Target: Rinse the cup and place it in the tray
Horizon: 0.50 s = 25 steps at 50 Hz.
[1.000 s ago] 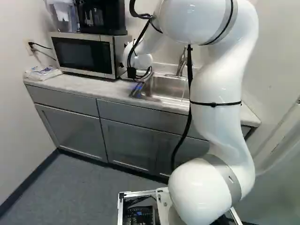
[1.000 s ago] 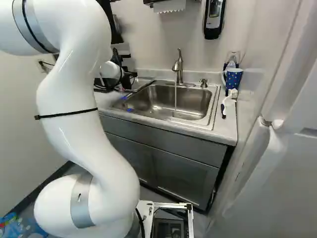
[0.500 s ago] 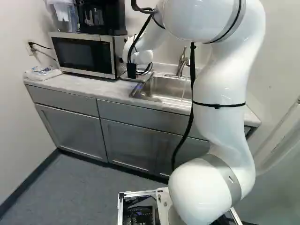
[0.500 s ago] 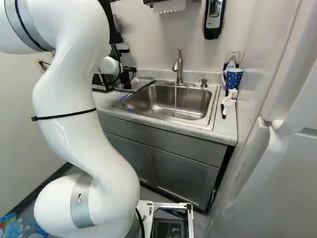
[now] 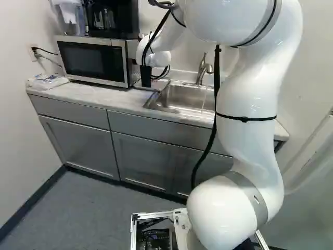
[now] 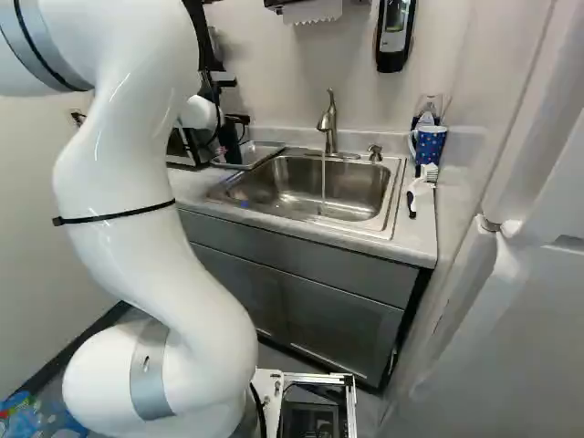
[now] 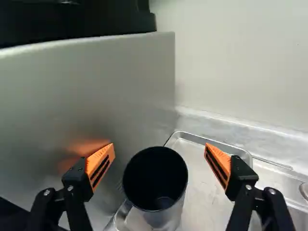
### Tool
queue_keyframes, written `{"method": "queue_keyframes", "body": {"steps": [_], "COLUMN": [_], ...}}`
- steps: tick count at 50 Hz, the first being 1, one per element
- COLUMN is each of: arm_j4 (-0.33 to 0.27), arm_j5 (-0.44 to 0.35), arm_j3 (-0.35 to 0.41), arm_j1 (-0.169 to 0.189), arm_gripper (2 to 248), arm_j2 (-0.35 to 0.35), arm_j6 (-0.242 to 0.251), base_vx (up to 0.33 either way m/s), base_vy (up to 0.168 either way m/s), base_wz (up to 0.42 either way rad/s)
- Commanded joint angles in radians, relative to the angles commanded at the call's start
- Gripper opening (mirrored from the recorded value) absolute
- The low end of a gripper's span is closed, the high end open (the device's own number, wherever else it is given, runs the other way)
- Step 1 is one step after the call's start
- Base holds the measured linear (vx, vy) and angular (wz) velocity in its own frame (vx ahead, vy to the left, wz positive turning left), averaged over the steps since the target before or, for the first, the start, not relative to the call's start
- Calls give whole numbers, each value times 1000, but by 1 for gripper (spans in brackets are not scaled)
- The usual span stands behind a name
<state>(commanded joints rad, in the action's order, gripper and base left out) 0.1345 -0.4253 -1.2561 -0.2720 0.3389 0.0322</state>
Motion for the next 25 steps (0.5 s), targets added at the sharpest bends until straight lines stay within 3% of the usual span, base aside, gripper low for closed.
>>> {"method": "queue_keyframes", "body": {"steps": [25], "arm_j4": [0], "arm_j5": [0], "arm_j3": [-22], "arm_j1": [0], "arm_gripper": [247], "arm_j2": [-26], "arm_j6": [0], "base_vx": [0], "base_vy": [0], "base_wz": [0]}}
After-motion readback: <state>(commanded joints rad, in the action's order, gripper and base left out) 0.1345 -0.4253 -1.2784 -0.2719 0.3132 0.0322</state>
